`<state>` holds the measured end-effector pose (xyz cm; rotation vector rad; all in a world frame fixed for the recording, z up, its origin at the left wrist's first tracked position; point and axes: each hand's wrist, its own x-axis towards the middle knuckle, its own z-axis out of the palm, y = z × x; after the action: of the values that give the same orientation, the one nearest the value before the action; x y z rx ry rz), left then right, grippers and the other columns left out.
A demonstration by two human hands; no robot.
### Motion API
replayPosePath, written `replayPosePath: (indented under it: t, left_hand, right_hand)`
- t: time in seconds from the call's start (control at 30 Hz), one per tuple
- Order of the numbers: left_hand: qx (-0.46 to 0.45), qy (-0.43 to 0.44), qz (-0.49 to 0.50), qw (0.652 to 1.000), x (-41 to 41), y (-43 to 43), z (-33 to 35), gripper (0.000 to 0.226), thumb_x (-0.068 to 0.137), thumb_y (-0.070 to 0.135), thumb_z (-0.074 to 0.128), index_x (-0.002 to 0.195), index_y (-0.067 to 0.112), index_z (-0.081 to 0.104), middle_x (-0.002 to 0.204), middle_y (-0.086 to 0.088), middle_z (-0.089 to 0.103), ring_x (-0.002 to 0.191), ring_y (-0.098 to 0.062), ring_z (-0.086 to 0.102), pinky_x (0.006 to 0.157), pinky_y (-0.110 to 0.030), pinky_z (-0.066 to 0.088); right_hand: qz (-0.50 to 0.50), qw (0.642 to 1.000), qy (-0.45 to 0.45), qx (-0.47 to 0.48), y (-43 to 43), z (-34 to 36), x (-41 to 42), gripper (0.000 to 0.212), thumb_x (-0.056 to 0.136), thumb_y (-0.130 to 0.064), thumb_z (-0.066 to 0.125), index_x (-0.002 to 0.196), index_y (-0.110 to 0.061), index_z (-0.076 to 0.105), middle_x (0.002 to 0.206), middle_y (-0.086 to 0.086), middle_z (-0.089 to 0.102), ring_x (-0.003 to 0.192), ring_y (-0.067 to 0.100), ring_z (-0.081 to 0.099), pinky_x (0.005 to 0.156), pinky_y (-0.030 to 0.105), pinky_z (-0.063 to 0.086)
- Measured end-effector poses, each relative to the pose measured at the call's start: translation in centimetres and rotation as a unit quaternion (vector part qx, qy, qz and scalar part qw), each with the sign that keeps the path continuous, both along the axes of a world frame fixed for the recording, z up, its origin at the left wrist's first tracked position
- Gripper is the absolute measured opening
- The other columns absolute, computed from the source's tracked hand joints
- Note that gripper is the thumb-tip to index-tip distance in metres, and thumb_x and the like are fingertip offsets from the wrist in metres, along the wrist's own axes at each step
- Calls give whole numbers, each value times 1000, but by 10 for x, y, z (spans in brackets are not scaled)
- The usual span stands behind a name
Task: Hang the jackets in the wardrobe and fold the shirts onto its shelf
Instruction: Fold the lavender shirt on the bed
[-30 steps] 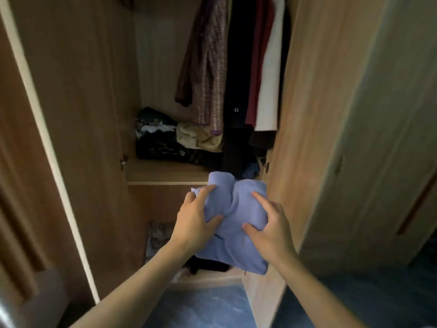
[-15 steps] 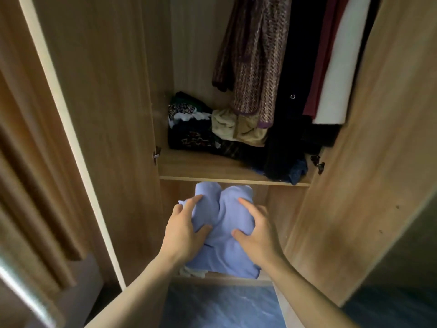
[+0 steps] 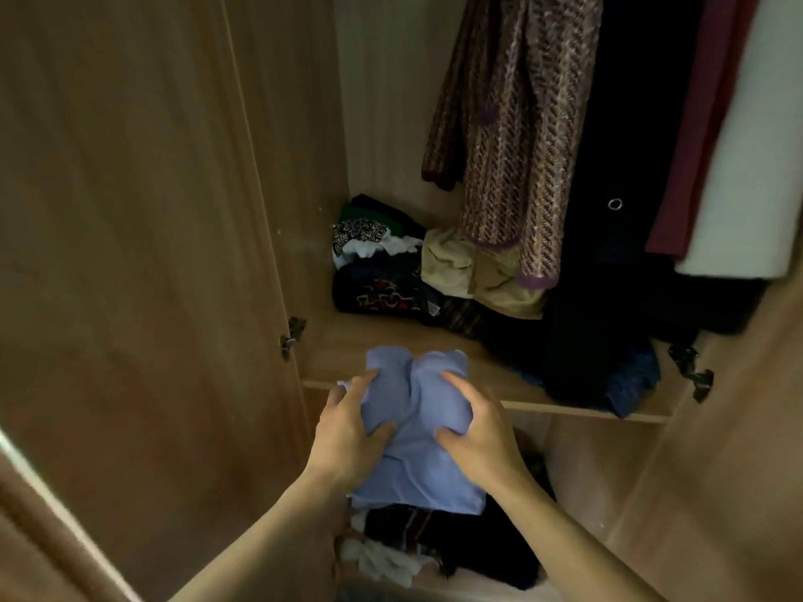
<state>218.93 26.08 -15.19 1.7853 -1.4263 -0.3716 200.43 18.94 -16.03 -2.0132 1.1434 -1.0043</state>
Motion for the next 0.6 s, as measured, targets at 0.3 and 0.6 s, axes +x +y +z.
replayPosePath:
  t: [0.3, 0.6]
  left_hand:
    - [8, 33, 4, 999, 67, -106, -31, 71, 89, 23, 71, 149, 25, 34, 150, -4, 38, 131, -22, 45, 101, -25, 38]
    - [19, 32, -3, 999, 132, -226, -35, 75, 86, 39, 66, 150, 21, 30, 150, -2, 36, 137, -20, 37, 98, -10, 20]
  right_hand:
    - [20, 998, 10, 52, -107, -20, 72, 69, 79, -7, 67, 142, -28, 45, 140, -2, 44, 130, 13, 43, 105, 24, 37]
    - [-21, 976, 215, -3, -208, 6, 127, 72, 86, -33, 66, 150, -30, 31, 147, -6, 43, 132, 19, 43, 101, 7, 26]
